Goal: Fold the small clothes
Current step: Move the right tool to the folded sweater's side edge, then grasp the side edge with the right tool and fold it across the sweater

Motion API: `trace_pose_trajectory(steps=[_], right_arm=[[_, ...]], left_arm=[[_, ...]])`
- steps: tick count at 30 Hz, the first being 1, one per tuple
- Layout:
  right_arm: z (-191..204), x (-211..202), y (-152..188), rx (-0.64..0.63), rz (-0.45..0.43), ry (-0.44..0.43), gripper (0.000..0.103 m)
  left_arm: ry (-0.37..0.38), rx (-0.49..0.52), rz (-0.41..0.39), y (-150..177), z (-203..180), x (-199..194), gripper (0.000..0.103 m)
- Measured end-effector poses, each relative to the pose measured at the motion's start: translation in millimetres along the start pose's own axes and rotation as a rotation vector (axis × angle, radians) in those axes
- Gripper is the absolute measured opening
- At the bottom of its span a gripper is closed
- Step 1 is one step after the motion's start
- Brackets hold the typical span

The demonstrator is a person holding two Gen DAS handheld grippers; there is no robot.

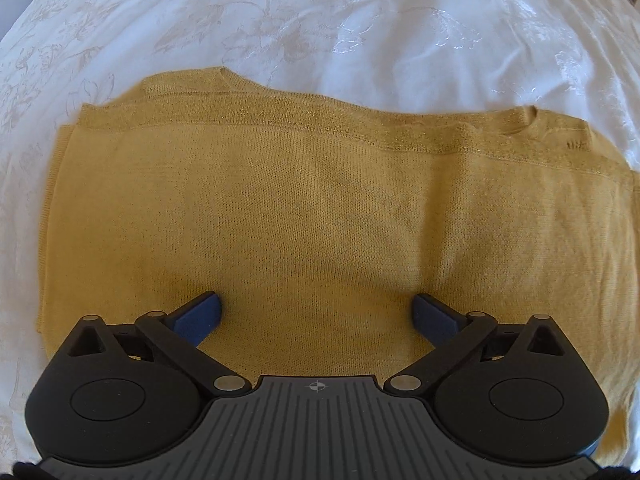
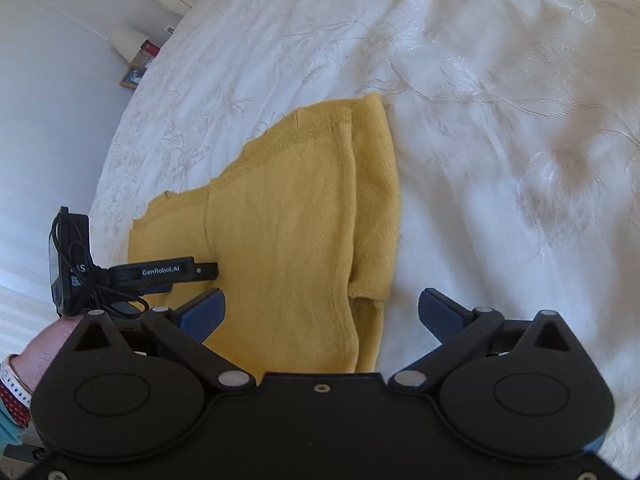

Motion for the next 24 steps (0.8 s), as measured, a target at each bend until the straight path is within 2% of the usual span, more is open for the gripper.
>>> trace_pose_trajectory(steps=[8,15,18,24], right_arm=[[-6.2,51.0,-16.2,0.101,0.088,-0.103,0.103],[-12.9,57.4,-21.9,0.182,0.076,-0.171,0.103],[-13.5,56.8,-22.4,0.173,0.071,-0.185,0.103],[-6.7,56.1,-20.8,0.096,0.056,-0.16,0.103]], left_arm=[[0.003,-0.002,-0.003,2.9,1.4,2.1,0.103],[-0.007,-0.007,-0.01,3.7,0.0,0.1,0.103],[-0.013,-0.009,-0.005,2.4,-1.0,-1.4,0.103],[-0.013,-0.005,0.003,-2.5,-0.4,-4.1,0.103]])
Point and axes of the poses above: each gripper's, at about its wrist camera, not at the fingertips, and x roughly the way its jaws point, z to its left, y to its underside, the point moved 9 cm from there along x, roughly the way its jaws point, and after that the axes turned 4 degrees about -x, right-handed, at the moved point
